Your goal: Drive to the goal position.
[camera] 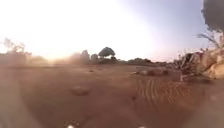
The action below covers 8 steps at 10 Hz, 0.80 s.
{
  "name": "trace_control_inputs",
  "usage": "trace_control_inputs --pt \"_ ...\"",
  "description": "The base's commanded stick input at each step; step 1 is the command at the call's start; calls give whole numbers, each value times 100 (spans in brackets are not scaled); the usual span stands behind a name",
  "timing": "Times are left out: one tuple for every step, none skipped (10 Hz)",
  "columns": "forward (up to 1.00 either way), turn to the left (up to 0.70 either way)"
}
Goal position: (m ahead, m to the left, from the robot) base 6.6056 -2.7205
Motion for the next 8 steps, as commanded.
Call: trace_control_inputs --pt "68 0" --pt "67 0" --pt "67 0" --pt "67 0" --pt "67 0" --pt "67 0" --pt "68 0" --pt "68 0"
